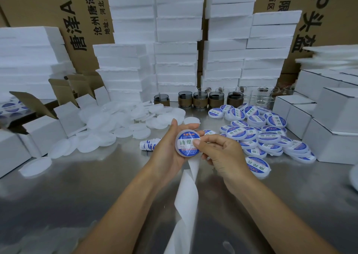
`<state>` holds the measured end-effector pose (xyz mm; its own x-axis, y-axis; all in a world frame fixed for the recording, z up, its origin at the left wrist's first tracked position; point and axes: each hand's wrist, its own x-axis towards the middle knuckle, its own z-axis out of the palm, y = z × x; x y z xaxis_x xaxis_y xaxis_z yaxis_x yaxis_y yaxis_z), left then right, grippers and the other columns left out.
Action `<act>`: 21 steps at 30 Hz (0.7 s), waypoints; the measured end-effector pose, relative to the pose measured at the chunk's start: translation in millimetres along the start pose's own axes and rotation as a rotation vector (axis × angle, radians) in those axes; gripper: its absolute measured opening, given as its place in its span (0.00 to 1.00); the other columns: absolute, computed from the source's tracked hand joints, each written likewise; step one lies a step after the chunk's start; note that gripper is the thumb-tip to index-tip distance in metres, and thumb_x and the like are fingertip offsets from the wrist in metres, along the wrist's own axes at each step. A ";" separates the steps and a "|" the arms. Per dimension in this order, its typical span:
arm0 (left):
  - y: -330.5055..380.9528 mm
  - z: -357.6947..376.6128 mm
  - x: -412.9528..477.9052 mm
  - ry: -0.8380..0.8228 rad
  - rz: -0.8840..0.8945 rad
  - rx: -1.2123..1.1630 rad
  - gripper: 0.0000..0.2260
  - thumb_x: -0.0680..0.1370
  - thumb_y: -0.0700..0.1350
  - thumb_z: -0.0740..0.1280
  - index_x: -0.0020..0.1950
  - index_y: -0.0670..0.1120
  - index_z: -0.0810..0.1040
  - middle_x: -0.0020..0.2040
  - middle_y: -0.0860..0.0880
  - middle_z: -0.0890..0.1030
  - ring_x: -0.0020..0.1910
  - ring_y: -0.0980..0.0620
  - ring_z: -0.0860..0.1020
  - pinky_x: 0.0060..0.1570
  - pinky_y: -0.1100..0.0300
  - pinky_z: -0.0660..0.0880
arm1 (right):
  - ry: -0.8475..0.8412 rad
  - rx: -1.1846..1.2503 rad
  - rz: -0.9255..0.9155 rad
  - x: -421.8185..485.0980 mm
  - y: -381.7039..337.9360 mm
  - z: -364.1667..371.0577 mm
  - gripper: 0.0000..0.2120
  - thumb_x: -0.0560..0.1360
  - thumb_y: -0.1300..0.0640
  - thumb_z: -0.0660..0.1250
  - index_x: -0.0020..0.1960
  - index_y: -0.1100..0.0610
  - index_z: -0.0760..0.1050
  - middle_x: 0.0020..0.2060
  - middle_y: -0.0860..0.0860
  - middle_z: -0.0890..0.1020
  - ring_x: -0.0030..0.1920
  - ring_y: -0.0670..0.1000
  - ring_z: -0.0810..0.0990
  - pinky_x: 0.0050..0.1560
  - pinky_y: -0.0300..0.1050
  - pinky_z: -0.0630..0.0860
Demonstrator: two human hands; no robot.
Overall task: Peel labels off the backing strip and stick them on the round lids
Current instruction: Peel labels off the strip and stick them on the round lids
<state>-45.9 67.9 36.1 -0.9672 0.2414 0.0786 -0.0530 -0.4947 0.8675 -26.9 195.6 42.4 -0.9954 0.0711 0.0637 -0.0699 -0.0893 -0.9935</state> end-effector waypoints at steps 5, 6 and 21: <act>-1.7 0.4 1.1 -0.007 -0.003 0.012 0.23 0.79 0.57 0.51 0.52 0.41 0.78 0.43 0.45 0.84 0.44 0.50 0.82 0.48 0.58 0.79 | 0.029 -0.003 -0.003 1.5 2.8 0.3 0.05 0.67 0.59 0.75 0.36 0.55 0.79 0.26 0.47 0.82 0.23 0.39 0.75 0.25 0.29 0.70; -2.0 0.7 1.4 -0.008 -0.007 0.015 0.23 0.79 0.56 0.51 0.51 0.41 0.78 0.43 0.45 0.84 0.44 0.50 0.82 0.48 0.58 0.79 | 0.035 -0.006 -0.004 1.8 3.6 0.5 0.05 0.67 0.59 0.75 0.36 0.55 0.79 0.26 0.47 0.82 0.23 0.39 0.75 0.25 0.29 0.70; -10.9 2.6 -4.5 -0.023 0.077 0.192 0.11 0.79 0.33 0.58 0.53 0.42 0.79 0.47 0.45 0.84 0.46 0.49 0.83 0.46 0.60 0.80 | 0.098 -0.348 -0.275 3.5 16.3 2.7 0.08 0.71 0.56 0.69 0.37 0.53 0.70 0.27 0.46 0.75 0.29 0.44 0.73 0.36 0.43 0.73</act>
<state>-40.3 74.4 27.5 -0.9606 0.2293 0.1573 0.0710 -0.3445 0.9361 -31.7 191.8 26.7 -0.9308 0.1404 0.3374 -0.2887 0.2838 -0.9144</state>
